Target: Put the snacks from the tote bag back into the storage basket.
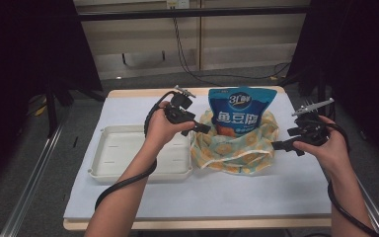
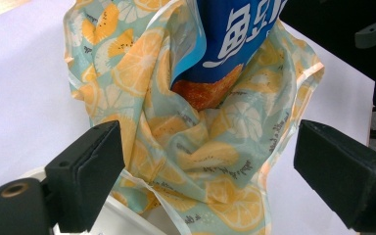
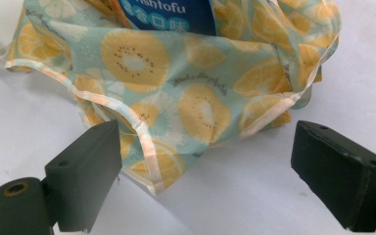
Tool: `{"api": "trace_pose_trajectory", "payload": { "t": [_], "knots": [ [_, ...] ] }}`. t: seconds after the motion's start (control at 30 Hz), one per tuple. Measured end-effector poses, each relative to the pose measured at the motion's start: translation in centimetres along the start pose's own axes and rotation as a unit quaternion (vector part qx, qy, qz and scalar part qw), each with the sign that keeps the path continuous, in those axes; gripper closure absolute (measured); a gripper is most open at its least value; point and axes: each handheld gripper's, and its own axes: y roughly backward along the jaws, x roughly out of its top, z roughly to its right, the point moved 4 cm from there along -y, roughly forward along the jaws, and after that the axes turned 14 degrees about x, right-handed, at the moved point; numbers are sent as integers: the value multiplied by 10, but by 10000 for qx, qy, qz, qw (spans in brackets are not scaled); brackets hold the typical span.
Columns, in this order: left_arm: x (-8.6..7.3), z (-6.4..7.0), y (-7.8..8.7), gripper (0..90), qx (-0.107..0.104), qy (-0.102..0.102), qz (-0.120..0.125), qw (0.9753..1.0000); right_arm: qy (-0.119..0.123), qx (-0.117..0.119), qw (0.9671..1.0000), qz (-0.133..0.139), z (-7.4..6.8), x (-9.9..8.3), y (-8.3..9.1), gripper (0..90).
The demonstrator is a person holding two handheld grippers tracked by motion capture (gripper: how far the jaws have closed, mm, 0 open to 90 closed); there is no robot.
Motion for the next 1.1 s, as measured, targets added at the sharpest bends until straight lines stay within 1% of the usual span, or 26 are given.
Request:
{"api": "trace_pose_trajectory", "payload": {
  "t": [0.03,0.07,0.1,0.13,0.17,0.2,0.23,0.27,0.33,0.37,0.4,0.43,0.5,0.53,0.57,0.63,0.67,0.73,0.8,0.83,0.87,0.9,0.93,0.97,1.03,1.1],
  "knots": [
    [1,-1,1,108,0,-55,-36,10000,13,-17,10000,-14,-1,0,1,104],
    [3,-1,1,108,-8,-3,-1,10000,25,-6,10000,0,-2,0,1,101],
    [4,-1,1,108,-5,-21,28,10000,76,-23,10000,26,-3,0,2,100],
    [6,-2,2,107,4,-35,-12,10000,51,10,10000,30,-4,-1,2,95],
    [7,-2,2,107,25,-21,37,10000,57,42,10000,8,-4,-2,1,86],
    [9,-2,2,108,-6,-32,48,10000,37,46,10000,-22,-4,-2,0,86],
    [11,-2,3,108,28,-88,2,10000,41,61,10000,-42,-5,-3,-1,86],
    [12,-2,3,108,5,-28,59,10000,66,95,9999,-46,-5,-4,-2,86],
    [14,-3,2,112,22,-54,56,10000,63,131,9999,-51,-4,-5,-2,84],
    [15,-4,2,112,9,-81,26,10000,47,124,9999,-31,-3,-5,-2,82],
    [16,-3,0,111,-39,-50,61,10000,62,117,9999,-46,-3,-5,-1,78],
    [18,-4,0,112,17,-70,42,10000,61,123,9999,-42,-4,-6,-2,75],
    [20,-5,0,116,31,-99,13,9999,71,156,9998,-52,-4,-6,-3,75],
    [21,-4,-1,123,-3,-75,31,10000,89,159,9998,-62,-4,-6,-3,75],
    [22,-4,-1,128,-8,-102,13,9999,88,156,9998,-69,-5,-6,-3,75],
    [25,-5,-2,133,-36,-111,65,9999,111,169,9998,-70,-6,-5,-3,75],
    [27,-5,-2,135,-48,-70,75,9999,132,184,9997,-97,-6,-5,-3,75],
    [30,-7,-3,136,-31,-148,85,9998,124,191,9997,-90,-7,-5,-4,75],
    [33,-7,-4,154,-71,-135,112,9998,136,202,9996,-140,-8,-6,-4,76],
    [35,-7,-4,161,-68,-137,80,9998,147,232,9995,-136,-8,-6,-5,76],
    [36,-7,-5,174,-70,-125,108,9998,138,221,9995,-157,-8,-6,-6,76],
    [38,-8,-5,181,-5,-164,70,9998,129,216,9996,-162,-7,-6,-6,76],
    [41,-8,-5,181,-36,-144,111,9998,131,239,9995,-153,-7,-6,-6,76],
    [43,-9,-5,183,-32,-229,93,9997,135,251,9995,-148,-7,-6,-6,77],
    [47,-7,-6,224,-97,-216,163,9996,128,263,9994,-181,-8,-6,-7,78],
    [50,-6,-7,249,-77,-293,136,9994,127,301,9993,-162,-8,-6,-8,78]
  ]
}}
